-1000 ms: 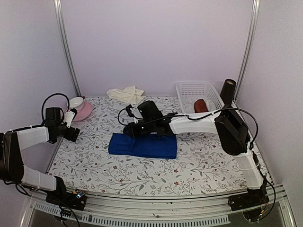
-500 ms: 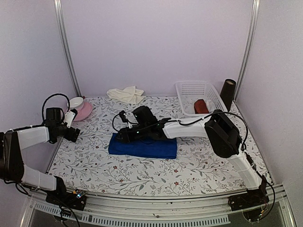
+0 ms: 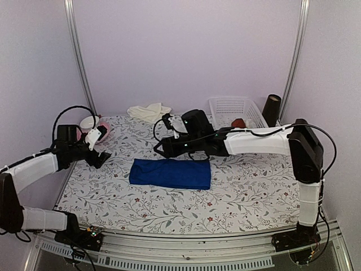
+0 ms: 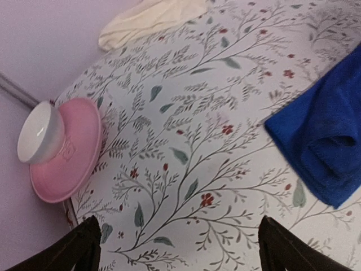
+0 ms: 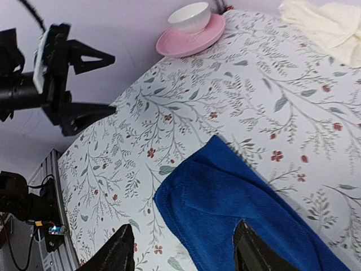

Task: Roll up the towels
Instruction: Fold the towel at the center of the board, then adjust the towel at the center of the board.

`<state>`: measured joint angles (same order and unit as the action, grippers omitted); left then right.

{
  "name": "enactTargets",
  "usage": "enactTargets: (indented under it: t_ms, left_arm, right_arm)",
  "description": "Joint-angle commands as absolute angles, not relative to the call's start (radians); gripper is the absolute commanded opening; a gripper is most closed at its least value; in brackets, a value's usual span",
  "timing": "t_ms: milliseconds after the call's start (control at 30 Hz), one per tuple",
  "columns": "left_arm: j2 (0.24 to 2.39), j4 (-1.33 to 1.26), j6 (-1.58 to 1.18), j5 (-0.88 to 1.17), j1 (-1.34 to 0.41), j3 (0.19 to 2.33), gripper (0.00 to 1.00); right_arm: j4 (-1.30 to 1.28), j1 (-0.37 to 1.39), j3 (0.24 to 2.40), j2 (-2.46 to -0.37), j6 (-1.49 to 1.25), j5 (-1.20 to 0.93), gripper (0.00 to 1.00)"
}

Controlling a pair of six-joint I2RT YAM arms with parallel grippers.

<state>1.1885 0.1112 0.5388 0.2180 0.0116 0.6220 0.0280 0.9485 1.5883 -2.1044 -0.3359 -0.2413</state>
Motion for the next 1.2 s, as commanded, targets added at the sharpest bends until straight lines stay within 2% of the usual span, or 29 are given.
enactTargets:
  t_ms: [0, 100, 200, 367, 500, 700, 1067, 1167]
  left_arm:
    - [1.020, 0.055, 0.711, 0.414, -0.138, 0.547, 0.97]
    - [0.977, -0.041, 0.770, 0.350, -0.272, 0.476, 0.97]
    - [1.036, -0.080, 0.833, 0.261, -0.388, 0.464, 0.97]
    - [1.213, -0.163, 0.886, 0.120, -0.498, 0.483, 0.85]
    - [1.314, -0.219, 0.897, 0.061, -0.545, 0.511, 0.75]
    - [1.403, -0.294, 0.935, -0.002, -0.612, 0.510, 0.71]
    - [1.487, -0.396, 0.961, -0.064, -0.620, 0.521, 0.48]
    - [1.504, -0.387, 0.973, -0.058, -0.620, 0.533, 0.46]
  right_arm:
    - [-0.026, 0.890, 1.430, -1.918, -0.288, -0.115, 0.62]
    - [-0.038, 0.839, 1.296, -1.809, -0.319, -0.123, 0.62]
    - [-0.081, 0.820, 1.218, -1.726, -0.332, -0.099, 0.63]
    - [-0.127, 0.816, 1.108, -1.630, -0.311, -0.055, 0.64]
    - [-0.136, 0.805, 1.062, -1.575, -0.296, -0.034, 0.65]
    - [-0.121, 0.786, 1.026, -1.545, -0.281, -0.025, 0.65]
    - [-0.078, 0.781, 0.964, -1.526, -0.291, -0.026, 0.65]
    - [-0.078, 0.781, 0.963, -1.522, -0.291, -0.026, 0.65]
